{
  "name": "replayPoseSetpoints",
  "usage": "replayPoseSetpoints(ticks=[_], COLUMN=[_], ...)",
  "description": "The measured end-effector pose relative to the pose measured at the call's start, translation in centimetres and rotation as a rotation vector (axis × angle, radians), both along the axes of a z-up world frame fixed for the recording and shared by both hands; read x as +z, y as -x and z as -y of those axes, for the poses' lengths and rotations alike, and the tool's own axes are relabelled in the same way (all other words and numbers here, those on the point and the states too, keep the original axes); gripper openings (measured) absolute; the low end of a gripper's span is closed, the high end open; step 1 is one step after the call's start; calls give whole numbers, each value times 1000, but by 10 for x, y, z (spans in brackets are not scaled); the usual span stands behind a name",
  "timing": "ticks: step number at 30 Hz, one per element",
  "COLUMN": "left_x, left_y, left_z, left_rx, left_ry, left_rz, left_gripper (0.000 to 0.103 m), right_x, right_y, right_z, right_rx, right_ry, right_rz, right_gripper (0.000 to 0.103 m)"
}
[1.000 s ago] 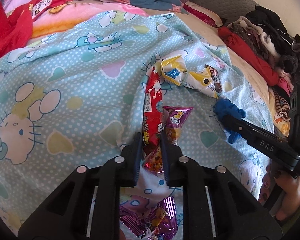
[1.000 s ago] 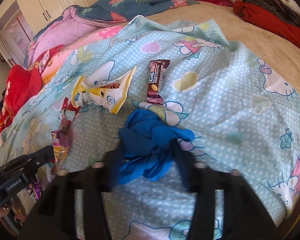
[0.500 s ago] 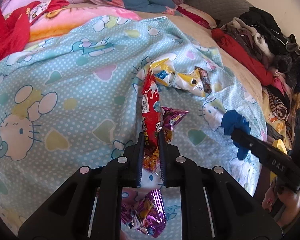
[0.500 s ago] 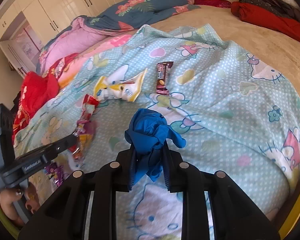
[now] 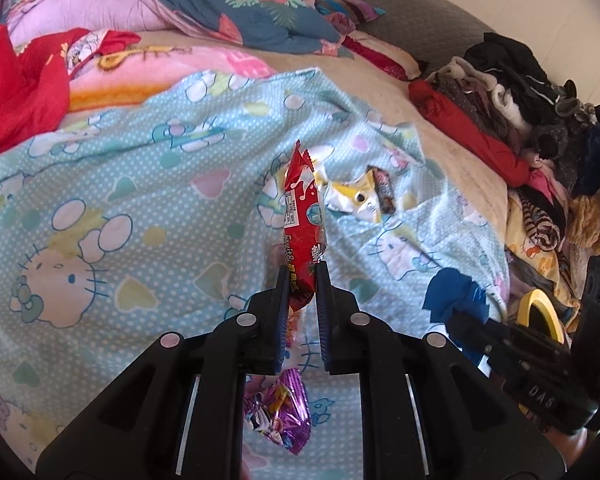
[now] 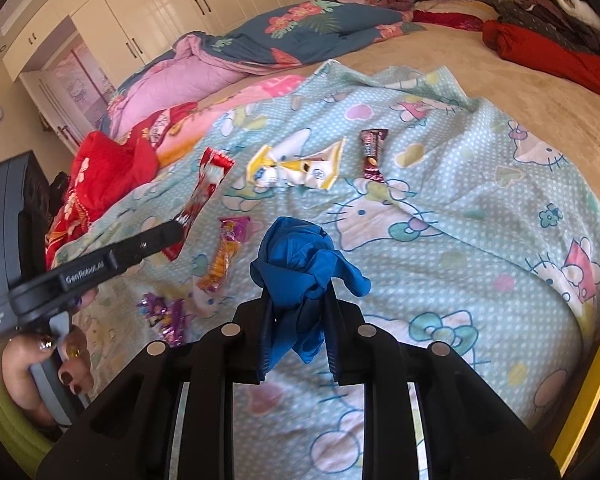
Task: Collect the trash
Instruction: 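Lift the red wrapper and blue glove and carry both over the bin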
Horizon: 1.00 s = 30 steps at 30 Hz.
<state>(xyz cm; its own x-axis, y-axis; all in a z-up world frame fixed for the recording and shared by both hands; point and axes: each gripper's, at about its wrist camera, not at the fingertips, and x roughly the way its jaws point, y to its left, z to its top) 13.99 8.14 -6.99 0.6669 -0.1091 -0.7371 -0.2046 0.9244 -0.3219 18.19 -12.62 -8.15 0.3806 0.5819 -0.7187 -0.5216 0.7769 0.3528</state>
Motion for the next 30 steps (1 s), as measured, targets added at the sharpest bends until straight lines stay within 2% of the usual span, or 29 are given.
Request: replayPoseSetpoints(ticks=[13,30], left_x=[29,55], left_y=[13,21], left_z=[18,60], left_rx=[-32,-109], left_ry=[-11,-33], left_rz=[59,113], left_gripper=[8,8], right_x=[31,57], right_y=[27,51], right_z=[9,45], right_rx=[22,-22], right_ry=[-8,-31], right_rz=[60,118], right_gripper=[21,21])
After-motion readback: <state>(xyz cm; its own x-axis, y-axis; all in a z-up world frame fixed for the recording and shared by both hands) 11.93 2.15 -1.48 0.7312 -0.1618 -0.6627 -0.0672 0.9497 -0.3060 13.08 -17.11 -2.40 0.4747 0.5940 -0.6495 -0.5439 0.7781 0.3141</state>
